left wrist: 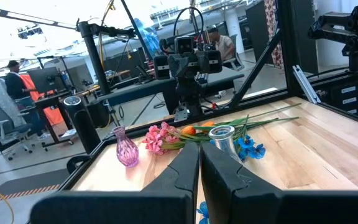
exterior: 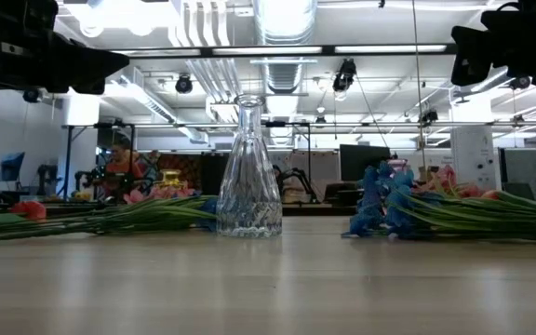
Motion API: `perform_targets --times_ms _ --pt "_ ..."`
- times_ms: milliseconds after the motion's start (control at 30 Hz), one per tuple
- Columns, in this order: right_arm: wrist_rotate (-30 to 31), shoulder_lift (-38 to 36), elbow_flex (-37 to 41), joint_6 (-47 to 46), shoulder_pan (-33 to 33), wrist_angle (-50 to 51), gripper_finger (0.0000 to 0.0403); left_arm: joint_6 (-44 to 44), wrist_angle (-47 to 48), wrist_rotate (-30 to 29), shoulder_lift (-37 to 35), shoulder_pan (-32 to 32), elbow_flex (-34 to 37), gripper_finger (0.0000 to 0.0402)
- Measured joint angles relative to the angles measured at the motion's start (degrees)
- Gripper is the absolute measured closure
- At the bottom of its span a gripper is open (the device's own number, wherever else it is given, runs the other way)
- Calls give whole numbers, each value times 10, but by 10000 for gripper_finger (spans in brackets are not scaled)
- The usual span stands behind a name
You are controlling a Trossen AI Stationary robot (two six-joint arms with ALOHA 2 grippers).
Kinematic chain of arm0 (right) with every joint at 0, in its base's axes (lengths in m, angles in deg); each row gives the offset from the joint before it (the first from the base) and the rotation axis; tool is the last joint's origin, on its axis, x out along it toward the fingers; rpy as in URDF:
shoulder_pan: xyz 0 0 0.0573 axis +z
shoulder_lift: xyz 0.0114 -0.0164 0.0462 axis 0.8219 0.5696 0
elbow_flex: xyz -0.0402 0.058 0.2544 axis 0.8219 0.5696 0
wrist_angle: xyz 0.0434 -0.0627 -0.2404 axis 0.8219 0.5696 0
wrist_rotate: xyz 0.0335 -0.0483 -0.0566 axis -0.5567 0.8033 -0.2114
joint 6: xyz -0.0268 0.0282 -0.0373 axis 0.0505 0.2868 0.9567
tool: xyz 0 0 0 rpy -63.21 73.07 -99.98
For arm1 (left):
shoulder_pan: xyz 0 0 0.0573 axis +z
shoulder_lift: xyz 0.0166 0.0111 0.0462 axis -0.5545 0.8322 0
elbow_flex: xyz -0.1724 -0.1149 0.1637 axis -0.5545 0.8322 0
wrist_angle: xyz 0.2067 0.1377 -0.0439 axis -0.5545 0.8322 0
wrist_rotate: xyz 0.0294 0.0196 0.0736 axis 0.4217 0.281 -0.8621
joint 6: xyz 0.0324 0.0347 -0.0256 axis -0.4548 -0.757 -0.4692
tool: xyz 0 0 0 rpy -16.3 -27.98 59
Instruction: Sort flowers into vase by color
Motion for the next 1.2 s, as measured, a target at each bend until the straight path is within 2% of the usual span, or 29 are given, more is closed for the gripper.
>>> perform_targets --times_ms 833,900,1000,1100,1200 --pt "0 0 0 0 0 0 227 2 -2 0 0 0 0 401" --pt "0 0 0 0 0 0 227 47 -12 5 0 0 0 401" --pt "0 0 0 -9 0 -1 227 188 -29 11 0 -1 0 401" --pt "0 0 0 -96 0 -3 227 293 -61 -1 0 0 0 401" --pt "11 0 0 -169 0 -38 227 349 -99 -6 -1 0 0 401"
